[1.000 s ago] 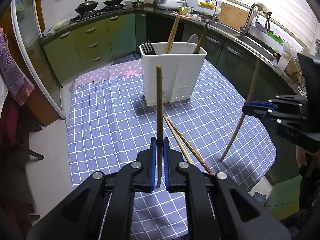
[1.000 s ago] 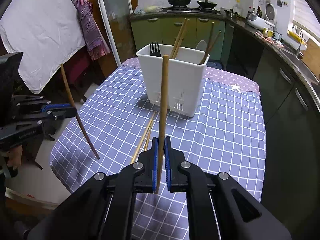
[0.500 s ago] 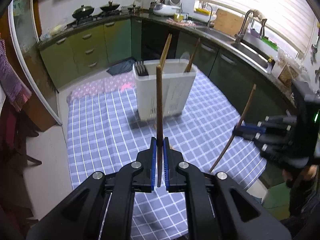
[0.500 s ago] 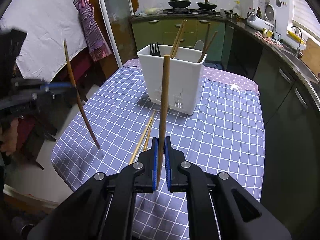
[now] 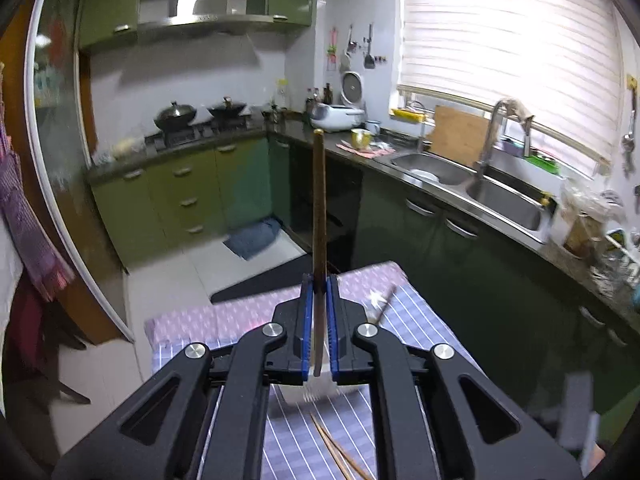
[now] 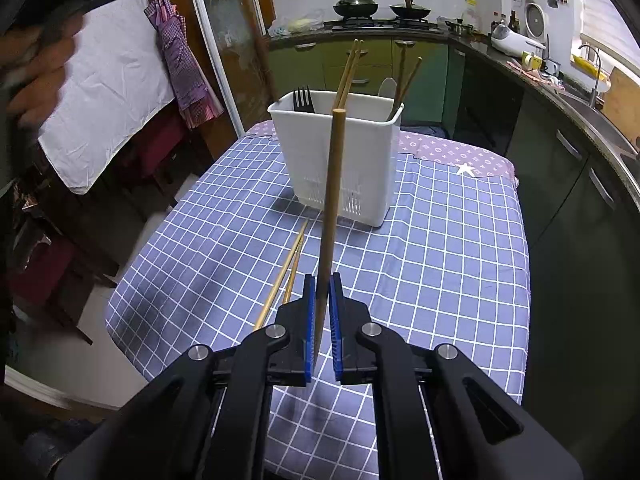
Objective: Organize utensils
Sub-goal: 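Carry both chopsticks over the caddy and release them inside, then lower the left tool to the chopsticks and grasp one chopstick, then lift the chopstick upright with the left tool while the right tool grasps the last chopstick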
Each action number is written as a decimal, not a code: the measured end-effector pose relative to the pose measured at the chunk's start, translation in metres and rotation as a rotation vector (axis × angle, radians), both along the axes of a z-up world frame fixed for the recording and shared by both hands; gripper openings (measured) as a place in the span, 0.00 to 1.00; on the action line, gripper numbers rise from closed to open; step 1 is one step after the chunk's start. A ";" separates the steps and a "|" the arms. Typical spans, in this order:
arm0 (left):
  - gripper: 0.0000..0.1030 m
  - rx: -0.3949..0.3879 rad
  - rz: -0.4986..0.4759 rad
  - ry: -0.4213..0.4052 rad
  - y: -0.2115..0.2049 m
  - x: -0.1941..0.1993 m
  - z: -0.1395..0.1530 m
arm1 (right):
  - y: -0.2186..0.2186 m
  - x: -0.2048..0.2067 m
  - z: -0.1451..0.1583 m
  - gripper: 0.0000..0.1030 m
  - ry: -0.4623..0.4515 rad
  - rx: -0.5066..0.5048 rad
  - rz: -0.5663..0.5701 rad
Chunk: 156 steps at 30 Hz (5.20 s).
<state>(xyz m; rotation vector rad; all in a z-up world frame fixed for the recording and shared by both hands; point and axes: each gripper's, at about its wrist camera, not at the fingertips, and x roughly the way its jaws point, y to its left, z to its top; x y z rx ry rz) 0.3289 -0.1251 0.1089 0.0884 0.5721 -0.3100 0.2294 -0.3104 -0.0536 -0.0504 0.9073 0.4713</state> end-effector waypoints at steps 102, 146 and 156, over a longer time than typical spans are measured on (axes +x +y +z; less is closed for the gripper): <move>0.06 -0.013 0.131 0.511 0.047 -0.052 -0.202 | 0.053 0.070 -0.091 0.30 0.331 -0.118 0.099; 0.06 0.030 0.078 0.325 0.082 -0.109 -0.164 | 0.029 0.009 -0.005 0.07 0.007 0.006 -0.017; 0.06 0.040 0.058 0.305 0.077 -0.118 -0.160 | 0.015 -0.009 -0.005 0.07 -0.016 0.041 -0.040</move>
